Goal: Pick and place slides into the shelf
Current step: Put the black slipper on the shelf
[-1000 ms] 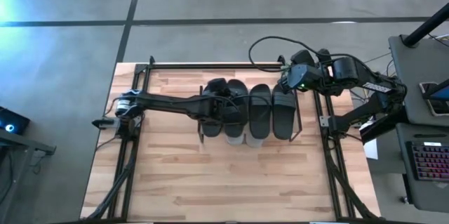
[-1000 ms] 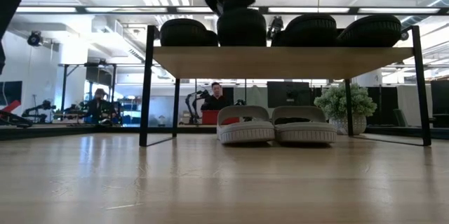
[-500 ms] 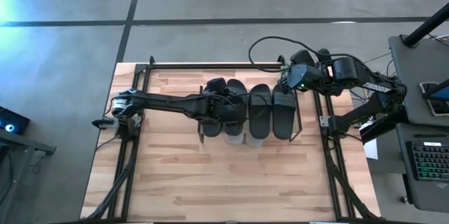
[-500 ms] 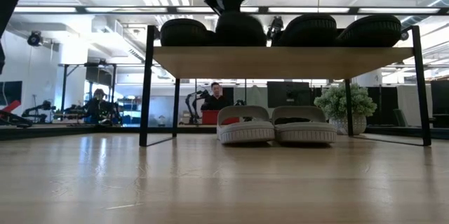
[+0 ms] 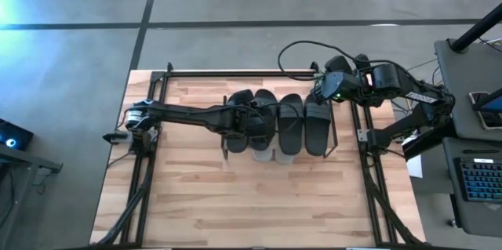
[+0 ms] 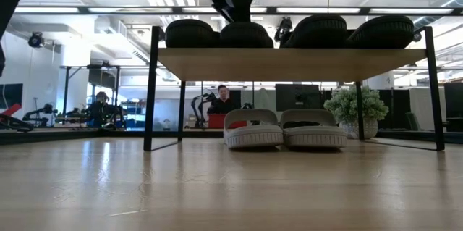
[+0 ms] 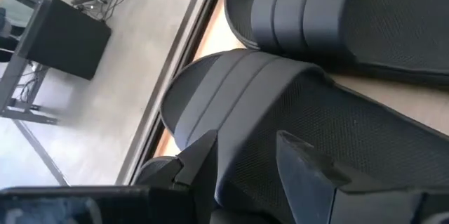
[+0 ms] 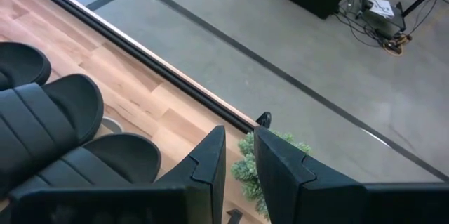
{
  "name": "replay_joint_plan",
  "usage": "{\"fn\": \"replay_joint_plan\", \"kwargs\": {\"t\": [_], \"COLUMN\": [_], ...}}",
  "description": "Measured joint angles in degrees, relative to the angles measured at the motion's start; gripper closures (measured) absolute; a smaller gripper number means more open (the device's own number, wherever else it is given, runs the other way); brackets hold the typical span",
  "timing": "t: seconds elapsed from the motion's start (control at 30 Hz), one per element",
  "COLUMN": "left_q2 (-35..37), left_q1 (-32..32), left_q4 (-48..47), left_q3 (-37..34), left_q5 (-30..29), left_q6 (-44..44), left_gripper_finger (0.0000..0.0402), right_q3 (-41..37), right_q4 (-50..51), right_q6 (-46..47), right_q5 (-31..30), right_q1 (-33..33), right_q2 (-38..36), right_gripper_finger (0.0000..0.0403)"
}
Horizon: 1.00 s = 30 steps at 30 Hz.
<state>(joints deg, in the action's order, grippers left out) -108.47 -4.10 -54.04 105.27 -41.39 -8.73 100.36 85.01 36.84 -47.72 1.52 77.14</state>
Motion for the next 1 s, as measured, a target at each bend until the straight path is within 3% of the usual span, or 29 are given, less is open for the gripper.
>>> {"fn": "replay_joint_plan", "kwargs": {"t": [0.23, 0.43, 0.63, 0.83, 1.0], "left_q2": [1.72, 3.01, 7.82, 12.99, 17.38], "left_q1": [-0.73, -1.7, -4.06, -4.28, -4.94], "left_q4": [-1.75, -3.58, -12.69, -24.34, -23.47], "left_q3": [0.08, 0.68, 0.32, -1.37, -7.33], "left_q5": [0.72, 5.97, 7.46, 6.68, 10.11], "left_q6": [-0.04, -0.15, -5.28, -13.64, -16.22], "left_gripper_finger": [0.0273, 0.0273, 0.0273, 0.0273, 0.0273], "right_q3": [0.0, 0.0, -0.63, -3.46, -2.9], "right_q4": [0.02, 0.02, -2.24, -14.92, -18.23], "right_q6": [0.02, 0.03, 0.51, -5.47, -11.25], "right_q5": [0.1, 0.51, 16.65, 22.68, 28.27], "right_q1": [0.0, 0.0, 0.7, 0.77, 0.91], "right_q2": [0.0, 0.0, 0.74, 6.05, 12.5], "right_gripper_finger": [0.0335, 0.0335, 0.0335, 0.0335, 0.0335]}}
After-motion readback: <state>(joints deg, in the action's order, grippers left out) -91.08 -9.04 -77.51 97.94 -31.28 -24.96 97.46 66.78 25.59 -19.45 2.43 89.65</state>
